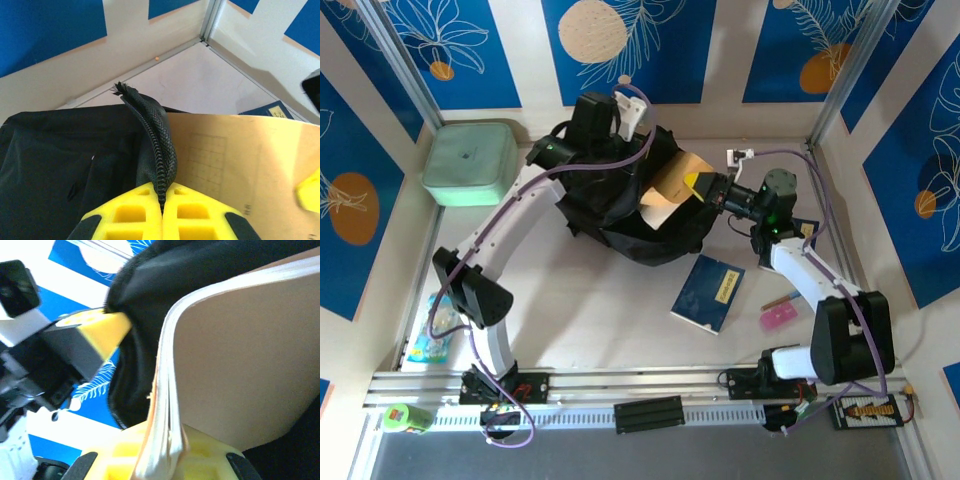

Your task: Pack books, pencil case, and school supplies into a backpack

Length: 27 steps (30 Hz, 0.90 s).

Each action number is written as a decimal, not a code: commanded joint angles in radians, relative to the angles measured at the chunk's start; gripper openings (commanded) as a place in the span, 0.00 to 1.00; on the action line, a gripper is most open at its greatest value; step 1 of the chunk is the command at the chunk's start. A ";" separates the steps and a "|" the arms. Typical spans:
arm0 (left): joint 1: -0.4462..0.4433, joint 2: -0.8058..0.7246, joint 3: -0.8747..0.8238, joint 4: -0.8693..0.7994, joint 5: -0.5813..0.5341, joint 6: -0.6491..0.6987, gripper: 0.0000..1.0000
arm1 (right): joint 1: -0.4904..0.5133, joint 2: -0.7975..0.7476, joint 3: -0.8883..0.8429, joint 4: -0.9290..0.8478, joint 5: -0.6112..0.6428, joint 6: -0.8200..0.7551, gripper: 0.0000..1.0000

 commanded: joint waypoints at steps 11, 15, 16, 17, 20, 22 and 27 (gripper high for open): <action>0.026 -0.075 0.037 0.136 0.077 -0.041 0.00 | 0.045 0.073 0.082 0.174 -0.002 0.178 0.00; 0.034 -0.108 -0.013 0.169 0.104 -0.056 0.00 | 0.099 0.231 0.141 0.210 0.003 0.172 0.00; 0.036 -0.116 -0.029 0.181 0.114 -0.062 0.00 | 0.103 0.270 0.153 0.220 0.005 0.172 0.00; 0.038 -0.123 -0.047 0.195 0.121 -0.069 0.00 | 0.103 0.314 0.165 0.219 0.007 0.171 0.00; 0.044 -0.136 -0.084 0.207 0.136 -0.078 0.00 | 0.087 0.431 0.180 0.229 0.007 0.172 0.00; 0.045 -0.142 -0.109 0.208 0.145 -0.079 0.00 | 0.078 0.480 0.194 0.153 0.011 0.120 0.00; 0.045 -0.139 -0.183 0.207 0.202 -0.070 0.00 | 0.098 0.530 0.295 -0.240 0.091 -0.114 0.11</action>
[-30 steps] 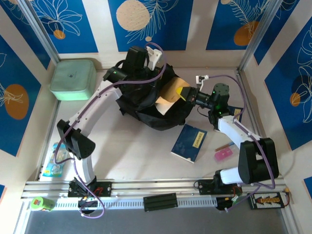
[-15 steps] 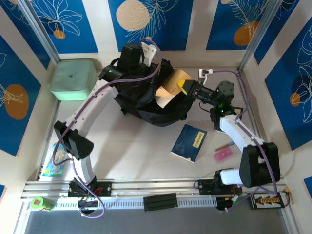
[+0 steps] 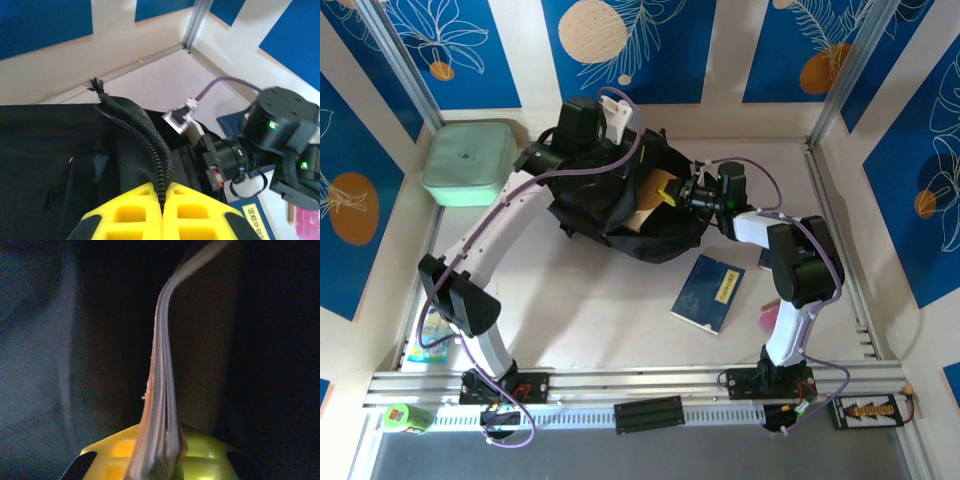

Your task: Pack books, pencil case, and school supplies into a backpack

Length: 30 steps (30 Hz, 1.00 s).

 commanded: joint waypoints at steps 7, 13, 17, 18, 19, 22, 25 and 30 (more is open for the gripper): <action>0.007 -0.024 -0.055 0.101 0.099 0.009 0.00 | 0.077 0.126 0.332 -0.568 0.186 -0.250 0.18; 0.009 0.004 -0.057 0.078 0.028 0.024 0.00 | 0.089 0.126 0.439 -0.764 0.289 -0.274 0.36; 0.013 0.034 -0.071 0.042 -0.040 0.070 0.00 | 0.080 -0.056 0.322 -0.862 0.304 -0.318 0.56; 0.014 0.041 -0.080 0.039 -0.050 0.078 0.00 | 0.077 -0.115 0.275 -0.877 0.306 -0.325 0.59; 0.014 0.049 -0.087 0.039 -0.053 0.087 0.00 | 0.076 -0.166 0.239 -0.894 0.315 -0.329 0.60; 0.015 0.071 -0.112 0.051 -0.034 0.090 0.00 | 0.074 -0.329 0.120 -0.980 0.405 -0.347 0.65; 0.013 0.088 -0.140 0.068 0.072 0.056 0.04 | 0.069 -0.450 0.012 -1.082 0.537 -0.349 0.67; 0.016 0.016 -0.265 0.093 0.116 -0.065 0.79 | 0.038 -0.570 -0.136 -1.156 0.643 -0.324 0.68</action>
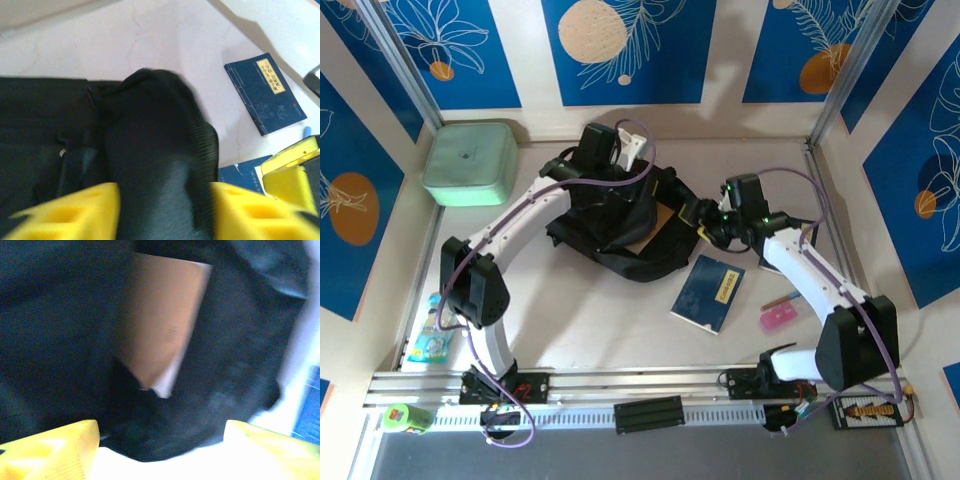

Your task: Pack books, pencil case, and school supplies into a backpack

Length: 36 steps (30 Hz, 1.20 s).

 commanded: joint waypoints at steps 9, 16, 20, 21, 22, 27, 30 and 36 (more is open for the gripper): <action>0.064 -0.269 -0.560 0.182 -0.151 -0.420 0.95 | -0.022 0.033 -0.136 -0.129 0.057 0.032 0.69; 0.147 -0.146 -0.589 0.176 -0.209 -0.474 0.87 | 0.052 0.105 -0.146 -0.107 -0.002 0.048 0.66; 0.206 -0.055 -0.519 0.172 -0.229 -0.425 0.86 | 0.082 0.146 -0.148 -0.075 -0.065 0.021 0.63; 0.217 -0.034 -0.499 0.172 -0.248 -0.404 0.86 | 0.088 0.160 -0.145 -0.077 -0.072 0.013 0.62; 0.229 -0.012 -0.479 0.173 -0.259 -0.388 0.86 | 0.095 0.170 -0.143 -0.086 -0.071 0.008 0.62; 0.272 0.055 -0.366 0.181 -0.270 -0.280 0.86 | 0.097 0.192 -0.169 -0.135 -0.008 -0.014 0.61; 0.266 0.031 -0.323 0.159 -0.234 -0.243 0.88 | 0.080 0.186 -0.153 -0.178 0.017 -0.040 0.61; 0.167 -0.104 -0.383 0.161 -0.126 -0.330 0.98 | 0.057 0.050 -0.149 -0.271 0.138 -0.005 0.65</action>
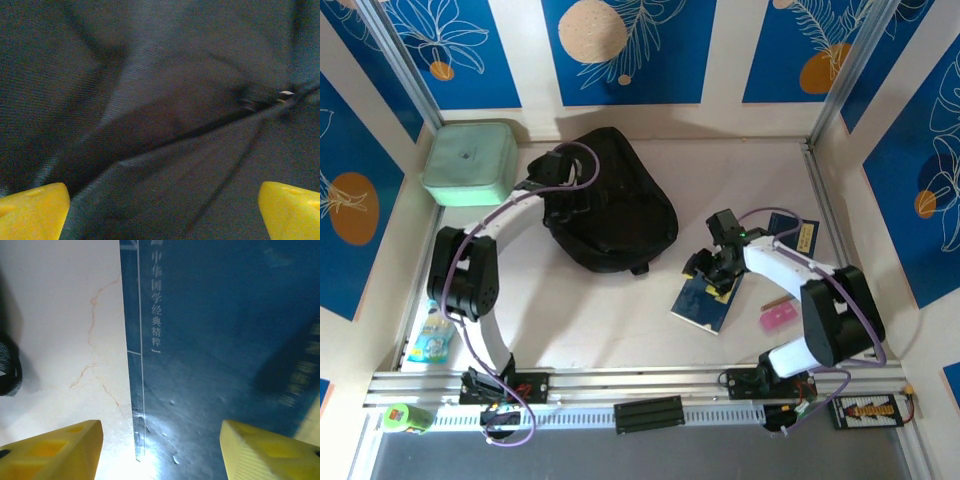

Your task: Pack books, pencil case, and school supplies into a backpack

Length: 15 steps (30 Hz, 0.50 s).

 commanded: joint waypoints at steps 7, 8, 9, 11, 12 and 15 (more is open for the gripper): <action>-0.299 -0.142 -0.082 0.025 0.107 -0.173 1.00 | -0.069 -0.218 -0.104 -0.223 0.198 0.084 0.66; -0.336 -0.131 -0.080 0.034 0.112 -0.189 1.00 | -0.078 -0.243 -0.122 -0.226 0.202 0.089 0.66; -0.372 -0.117 -0.072 0.038 0.112 -0.195 1.00 | -0.089 -0.263 -0.138 -0.222 0.200 0.087 0.66; -0.429 -0.080 -0.047 0.034 0.104 -0.197 0.98 | -0.112 -0.284 -0.169 -0.208 0.183 0.083 0.66; -0.455 -0.055 -0.031 0.033 0.106 -0.196 0.96 | -0.126 -0.286 -0.184 -0.196 0.164 0.077 0.65; -0.512 0.025 0.023 0.010 0.108 -0.181 0.89 | -0.143 -0.270 -0.208 -0.154 0.112 0.069 0.59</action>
